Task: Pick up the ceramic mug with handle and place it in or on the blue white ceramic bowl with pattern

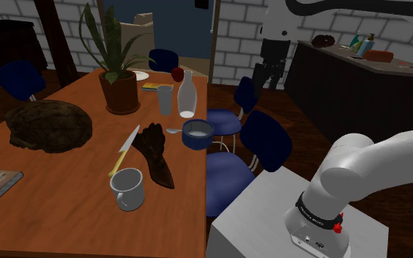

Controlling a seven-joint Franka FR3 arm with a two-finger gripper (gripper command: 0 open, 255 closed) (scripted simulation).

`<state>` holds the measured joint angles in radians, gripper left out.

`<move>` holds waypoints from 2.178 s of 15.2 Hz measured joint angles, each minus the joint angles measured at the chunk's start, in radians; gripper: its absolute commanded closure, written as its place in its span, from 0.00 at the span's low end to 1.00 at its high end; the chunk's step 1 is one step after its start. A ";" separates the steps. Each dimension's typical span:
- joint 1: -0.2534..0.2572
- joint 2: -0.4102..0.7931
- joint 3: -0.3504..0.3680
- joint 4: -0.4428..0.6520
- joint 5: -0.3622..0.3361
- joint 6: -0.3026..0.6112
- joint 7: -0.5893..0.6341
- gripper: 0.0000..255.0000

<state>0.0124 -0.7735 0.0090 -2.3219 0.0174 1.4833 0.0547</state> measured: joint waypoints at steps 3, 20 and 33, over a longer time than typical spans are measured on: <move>0.009 0.007 0.023 -0.016 0.019 0.027 0.024 0.00; 0.101 0.299 0.329 -0.061 0.185 0.455 0.331 0.00; 0.119 0.757 0.543 0.165 0.019 0.731 0.654 0.00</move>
<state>0.1316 -0.0165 0.5525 -2.1566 0.0363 2.2146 0.7088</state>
